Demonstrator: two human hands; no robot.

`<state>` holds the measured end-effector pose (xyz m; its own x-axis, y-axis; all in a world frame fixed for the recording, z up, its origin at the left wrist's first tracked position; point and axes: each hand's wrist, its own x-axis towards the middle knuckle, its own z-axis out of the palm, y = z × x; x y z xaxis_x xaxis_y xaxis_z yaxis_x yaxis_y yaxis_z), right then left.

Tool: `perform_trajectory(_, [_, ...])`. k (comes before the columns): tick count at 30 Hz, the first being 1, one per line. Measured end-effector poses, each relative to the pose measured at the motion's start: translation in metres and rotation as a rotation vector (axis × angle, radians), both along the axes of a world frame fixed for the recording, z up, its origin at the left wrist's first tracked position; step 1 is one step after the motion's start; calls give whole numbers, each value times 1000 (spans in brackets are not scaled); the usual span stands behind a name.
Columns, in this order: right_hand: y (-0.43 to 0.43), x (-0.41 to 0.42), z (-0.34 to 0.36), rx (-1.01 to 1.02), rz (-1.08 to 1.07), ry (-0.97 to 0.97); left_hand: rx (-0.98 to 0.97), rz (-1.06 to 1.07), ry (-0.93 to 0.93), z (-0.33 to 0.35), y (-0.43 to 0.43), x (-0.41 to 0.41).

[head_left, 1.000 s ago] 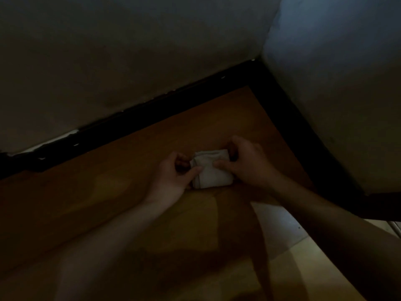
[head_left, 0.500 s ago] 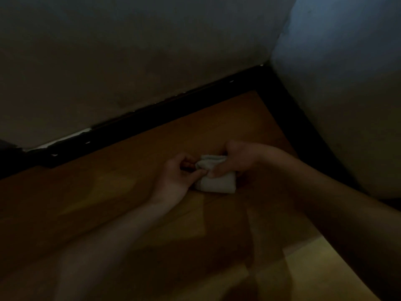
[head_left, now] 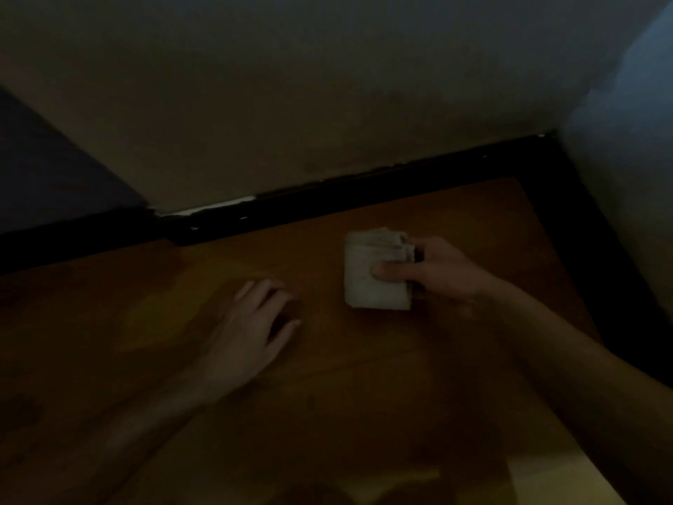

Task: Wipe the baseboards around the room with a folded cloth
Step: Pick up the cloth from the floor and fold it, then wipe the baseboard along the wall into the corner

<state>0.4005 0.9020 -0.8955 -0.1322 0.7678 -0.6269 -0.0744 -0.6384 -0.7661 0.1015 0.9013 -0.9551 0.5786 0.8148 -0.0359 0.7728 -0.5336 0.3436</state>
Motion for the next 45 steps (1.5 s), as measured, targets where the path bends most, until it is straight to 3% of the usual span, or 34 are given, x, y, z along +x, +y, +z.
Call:
perform_trajectory(8, [38, -114, -29, 371, 1, -72, -62, 156, 190, -17, -30, -65])
perform_trajectory(14, [58, -177, -49, 488, -59, -471, -67, 224, 219, -31, -38, -60])
perform_trajectory(25, [84, -229, -66, 707, 15, -643, 172, 366, -2, -49, -59, -55])
perform_trajectory(36, [83, -229, -65, 740, 31, -827, 182, 365, 6, -49, -59, -56])
perform_trajectory(45, [84, -228, -56, 727, 75, -831, 186, 373, -18, -47, -60, -54])
